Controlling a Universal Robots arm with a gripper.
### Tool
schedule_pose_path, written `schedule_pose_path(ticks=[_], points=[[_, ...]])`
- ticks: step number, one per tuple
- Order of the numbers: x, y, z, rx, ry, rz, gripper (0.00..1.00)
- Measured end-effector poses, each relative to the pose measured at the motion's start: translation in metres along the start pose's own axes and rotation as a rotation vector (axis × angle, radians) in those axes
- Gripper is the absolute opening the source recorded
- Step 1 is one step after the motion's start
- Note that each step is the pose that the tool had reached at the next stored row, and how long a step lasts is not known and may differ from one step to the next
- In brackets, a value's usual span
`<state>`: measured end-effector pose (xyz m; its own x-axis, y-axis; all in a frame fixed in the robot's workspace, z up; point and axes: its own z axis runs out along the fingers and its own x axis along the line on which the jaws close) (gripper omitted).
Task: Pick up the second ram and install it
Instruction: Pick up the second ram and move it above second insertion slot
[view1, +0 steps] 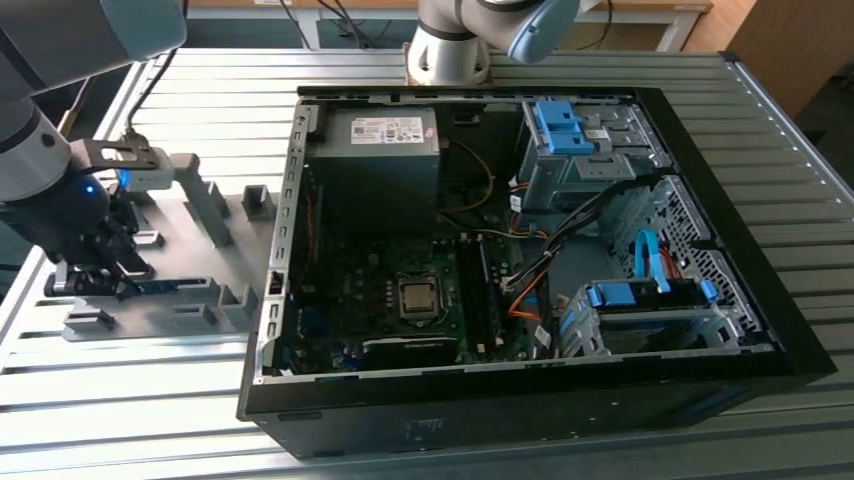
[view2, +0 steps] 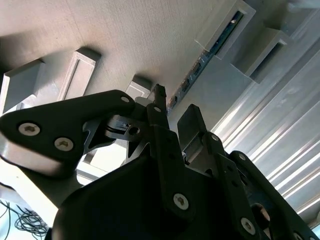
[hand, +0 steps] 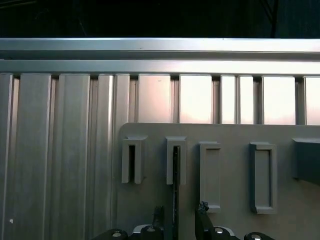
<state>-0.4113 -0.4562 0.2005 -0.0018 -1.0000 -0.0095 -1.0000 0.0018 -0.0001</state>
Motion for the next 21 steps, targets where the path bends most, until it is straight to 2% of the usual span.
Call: schedule_pose_path(ticks=[10, 13, 14, 21], points=[[0.0011, 0.0000, 0.0036, 0.0004, 0.0015, -0.001, 0.37], [0.0011, 0.0000, 0.0041, 0.0005, 0.0015, -0.001, 0.36], [0.0012, 0.0000, 0.0044, 0.0005, 0.0015, -0.001, 0.29], [0.0012, 0.0000, 0.0069, 0.0005, 0.0015, -0.001, 0.29]])
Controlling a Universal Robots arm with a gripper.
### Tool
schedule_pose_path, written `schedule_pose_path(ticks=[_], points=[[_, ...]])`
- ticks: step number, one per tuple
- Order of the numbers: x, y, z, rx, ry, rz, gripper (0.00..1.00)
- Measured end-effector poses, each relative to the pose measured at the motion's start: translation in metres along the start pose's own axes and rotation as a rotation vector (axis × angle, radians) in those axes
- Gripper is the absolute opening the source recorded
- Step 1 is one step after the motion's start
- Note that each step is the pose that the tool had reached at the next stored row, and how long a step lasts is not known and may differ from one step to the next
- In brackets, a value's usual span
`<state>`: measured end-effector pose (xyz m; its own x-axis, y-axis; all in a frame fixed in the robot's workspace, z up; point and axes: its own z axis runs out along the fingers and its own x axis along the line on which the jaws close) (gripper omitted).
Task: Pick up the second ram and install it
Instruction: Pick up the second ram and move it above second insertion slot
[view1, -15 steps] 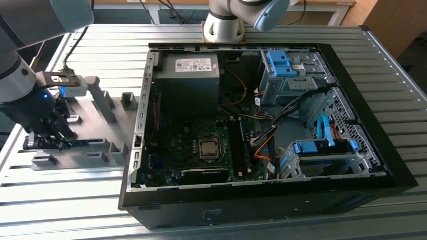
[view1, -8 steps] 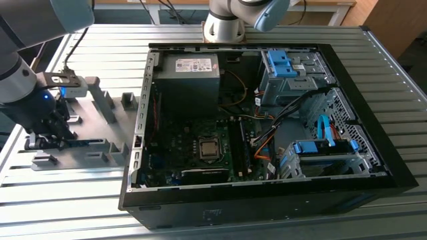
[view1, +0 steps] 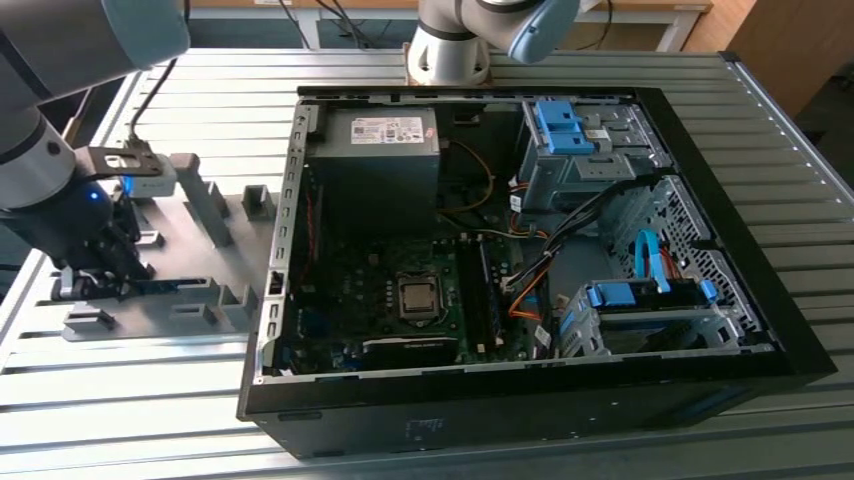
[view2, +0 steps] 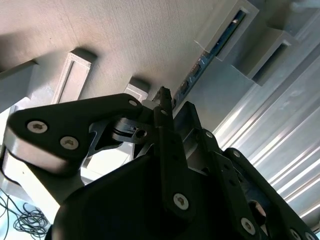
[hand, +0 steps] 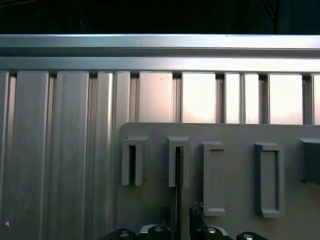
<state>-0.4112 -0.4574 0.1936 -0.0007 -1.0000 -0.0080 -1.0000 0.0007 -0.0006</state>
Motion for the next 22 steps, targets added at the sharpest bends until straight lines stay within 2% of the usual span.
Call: schedule_pose_path(ticks=[22], points=[[0.0000, -0.0020, 0.0058, 0.0002, -0.0002, 0.000, 0.29]])
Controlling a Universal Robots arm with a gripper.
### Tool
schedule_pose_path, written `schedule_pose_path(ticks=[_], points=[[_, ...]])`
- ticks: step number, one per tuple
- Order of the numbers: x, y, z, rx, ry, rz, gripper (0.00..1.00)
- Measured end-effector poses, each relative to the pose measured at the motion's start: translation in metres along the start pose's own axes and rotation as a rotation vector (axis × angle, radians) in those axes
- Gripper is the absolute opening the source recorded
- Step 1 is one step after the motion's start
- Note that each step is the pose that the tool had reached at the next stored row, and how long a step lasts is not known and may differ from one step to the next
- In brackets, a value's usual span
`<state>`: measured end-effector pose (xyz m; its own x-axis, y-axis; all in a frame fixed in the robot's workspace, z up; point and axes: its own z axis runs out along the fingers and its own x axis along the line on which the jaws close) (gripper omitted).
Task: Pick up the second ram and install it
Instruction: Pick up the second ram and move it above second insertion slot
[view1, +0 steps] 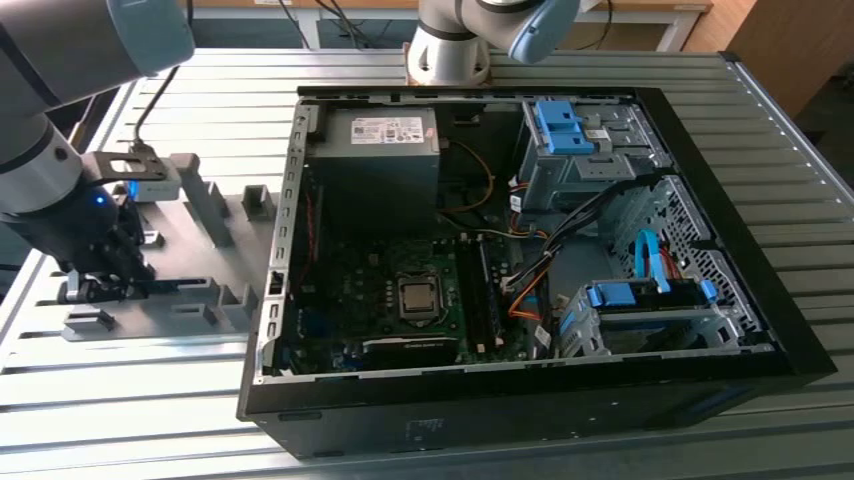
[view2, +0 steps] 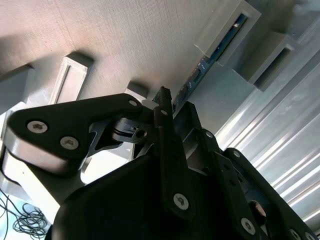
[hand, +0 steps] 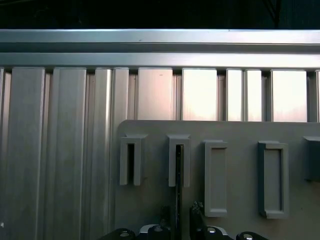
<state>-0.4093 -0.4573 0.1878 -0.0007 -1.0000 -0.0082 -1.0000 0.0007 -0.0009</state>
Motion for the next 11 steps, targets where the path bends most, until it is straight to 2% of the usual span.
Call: schedule_pose_path(ticks=[11], points=[[0.0000, -0.0009, 0.0010, -0.0003, 0.0002, 0.000, 0.29]])
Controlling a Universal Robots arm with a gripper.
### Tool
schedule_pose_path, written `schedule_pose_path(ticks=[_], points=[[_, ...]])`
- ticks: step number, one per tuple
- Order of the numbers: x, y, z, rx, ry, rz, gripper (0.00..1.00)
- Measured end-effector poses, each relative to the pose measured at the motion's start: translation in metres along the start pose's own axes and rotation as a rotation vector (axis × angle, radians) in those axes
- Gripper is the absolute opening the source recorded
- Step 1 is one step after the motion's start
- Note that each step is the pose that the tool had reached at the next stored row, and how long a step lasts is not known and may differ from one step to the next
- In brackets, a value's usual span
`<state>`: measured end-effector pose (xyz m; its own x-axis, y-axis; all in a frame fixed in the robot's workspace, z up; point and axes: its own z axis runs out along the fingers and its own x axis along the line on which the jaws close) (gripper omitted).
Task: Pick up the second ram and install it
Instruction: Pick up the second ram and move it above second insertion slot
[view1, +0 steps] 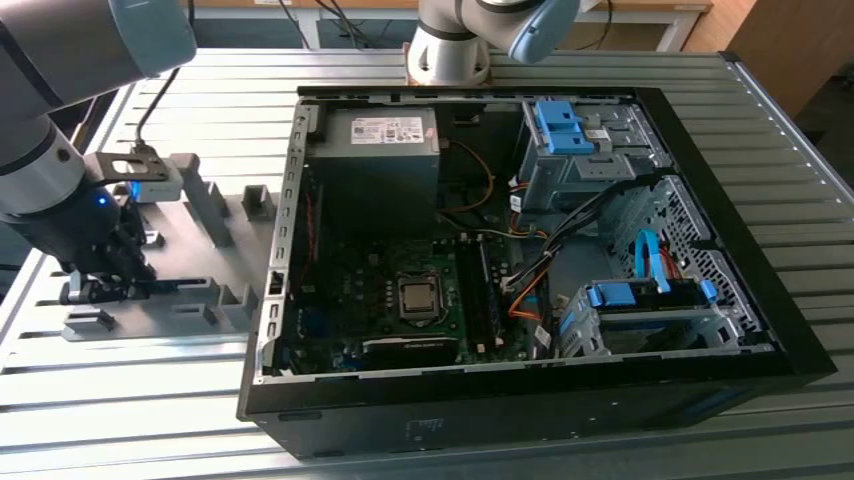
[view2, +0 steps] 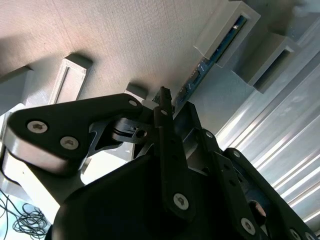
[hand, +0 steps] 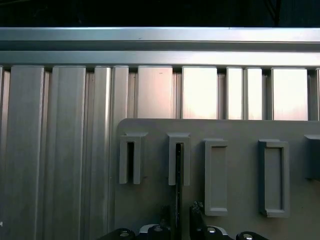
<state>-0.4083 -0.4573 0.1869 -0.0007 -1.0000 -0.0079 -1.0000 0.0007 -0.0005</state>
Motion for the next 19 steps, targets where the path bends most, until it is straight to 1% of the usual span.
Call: schedule_pose_path(ticks=[3, 4, 15, 16, 17, 19], points=[[0.0000, 0.0000, 0.0002, 0.0001, 0.0000, 0.000, 0.27], [0.0000, 0.0000, 0.0002, 0.0001, -0.0001, 0.000, 0.21], [0.0000, 0.0000, 0.0004, 0.0001, 0.0000, 0.000, 0.21], [0.0000, 0.0000, 0.0004, 0.0001, 0.0000, 0.000, 0.20], [0.0000, 0.0000, 0.0004, 0.0000, 0.0000, 0.000, 0.14], [0.0000, 0.0000, 0.0004, 0.0001, 0.0000, 0.000, 0.14]])
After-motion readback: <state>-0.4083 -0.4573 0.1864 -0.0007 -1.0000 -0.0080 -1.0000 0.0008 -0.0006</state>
